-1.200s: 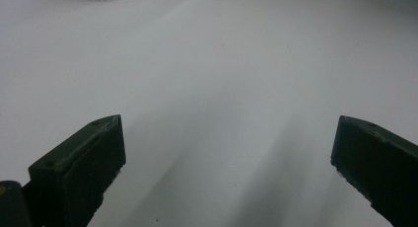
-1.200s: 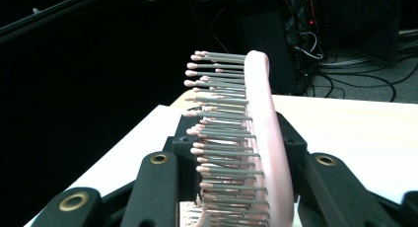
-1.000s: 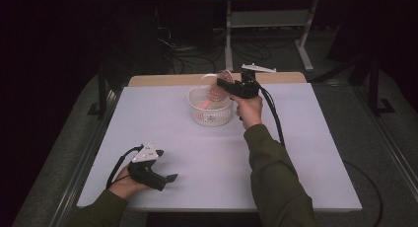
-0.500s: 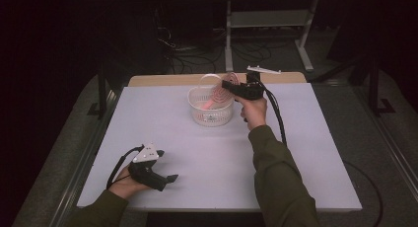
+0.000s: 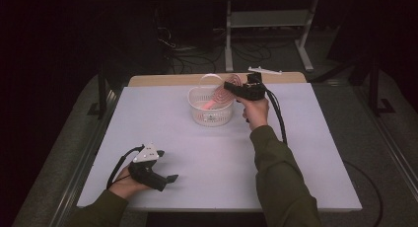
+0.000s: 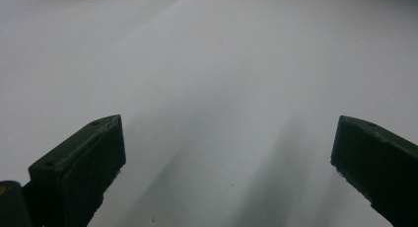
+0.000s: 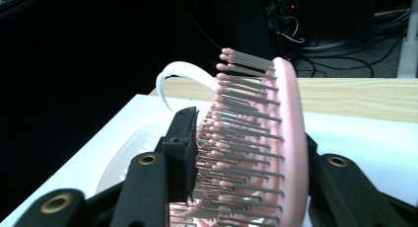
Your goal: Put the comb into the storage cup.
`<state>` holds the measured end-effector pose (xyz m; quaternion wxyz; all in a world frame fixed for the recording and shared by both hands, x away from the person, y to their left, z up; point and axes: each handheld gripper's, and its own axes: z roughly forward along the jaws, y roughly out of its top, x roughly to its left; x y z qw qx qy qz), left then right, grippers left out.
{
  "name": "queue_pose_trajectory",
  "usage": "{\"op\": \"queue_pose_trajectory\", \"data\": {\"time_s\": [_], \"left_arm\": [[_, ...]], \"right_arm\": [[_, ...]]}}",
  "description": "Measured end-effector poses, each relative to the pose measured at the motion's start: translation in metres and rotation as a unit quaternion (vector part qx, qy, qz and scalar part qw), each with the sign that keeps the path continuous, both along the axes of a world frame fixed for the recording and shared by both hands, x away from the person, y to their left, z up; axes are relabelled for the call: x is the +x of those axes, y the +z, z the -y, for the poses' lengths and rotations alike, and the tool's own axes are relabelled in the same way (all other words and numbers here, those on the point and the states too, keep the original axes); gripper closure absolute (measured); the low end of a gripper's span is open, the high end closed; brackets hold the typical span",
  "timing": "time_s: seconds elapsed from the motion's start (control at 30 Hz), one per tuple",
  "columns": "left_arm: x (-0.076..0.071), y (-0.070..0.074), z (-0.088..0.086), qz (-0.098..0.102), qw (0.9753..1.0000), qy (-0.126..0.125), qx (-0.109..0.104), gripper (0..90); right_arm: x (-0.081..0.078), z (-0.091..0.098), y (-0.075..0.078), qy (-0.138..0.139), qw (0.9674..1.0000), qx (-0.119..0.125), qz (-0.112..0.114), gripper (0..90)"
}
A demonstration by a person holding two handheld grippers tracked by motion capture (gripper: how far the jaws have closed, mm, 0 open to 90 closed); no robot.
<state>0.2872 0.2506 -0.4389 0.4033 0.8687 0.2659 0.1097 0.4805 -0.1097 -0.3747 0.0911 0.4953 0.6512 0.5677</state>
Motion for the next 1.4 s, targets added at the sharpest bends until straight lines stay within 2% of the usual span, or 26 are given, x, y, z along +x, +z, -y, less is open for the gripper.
{"op": "queue_pose_trajectory", "data": {"time_s": [0.43, 0.7, 0.8, 0.87, 0.97, 1.17, 1.33, 1.4], "left_arm": [[0.000, 0.000, -0.001, -0.002, 1.0000, 0.001, -0.002, 0.0], [0.001, 0.000, -0.002, -0.002, 1.0000, 0.005, -0.004, 0.0], [0.001, 0.001, -0.002, -0.001, 1.0000, 0.008, -0.005, 0.0], [0.001, 0.001, -0.002, 0.000, 1.0000, 0.008, -0.003, 0.0], [0.001, 0.002, -0.001, 0.002, 1.0000, 0.008, -0.003, 0.0], [0.002, 0.003, 0.000, 0.002, 0.9999, 0.011, -0.002, 0.0], [0.002, 0.002, 0.001, 0.003, 0.9999, 0.010, 0.001, 0.0], [0.001, 0.002, 0.001, 0.003, 1.0000, 0.009, 0.001, 0.0]], "right_arm": [[0.001, 0.003, -0.002, -0.007, 0.9995, -0.029, -0.008, 43.6], [0.000, 0.008, -0.002, -0.009, 0.9990, -0.043, -0.011, 26.9], [-0.001, 0.009, 0.001, -0.009, 0.9983, -0.057, -0.009, 17.5], [-0.003, 0.011, 0.004, -0.010, 0.9973, -0.073, -0.004, 14.3], [-0.005, 0.015, 0.007, -0.006, 0.9964, -0.084, -0.002, 12.2], [-0.008, 0.020, 0.009, 0.012, 0.9957, -0.092, 0.007, 1.5], [-0.016, 0.022, 0.009, 0.023, 0.9928, -0.117, 0.016, 0.4], [-0.020, 0.024, 0.009, 0.026, 0.9923, -0.119, 0.021, 0.5]]}}
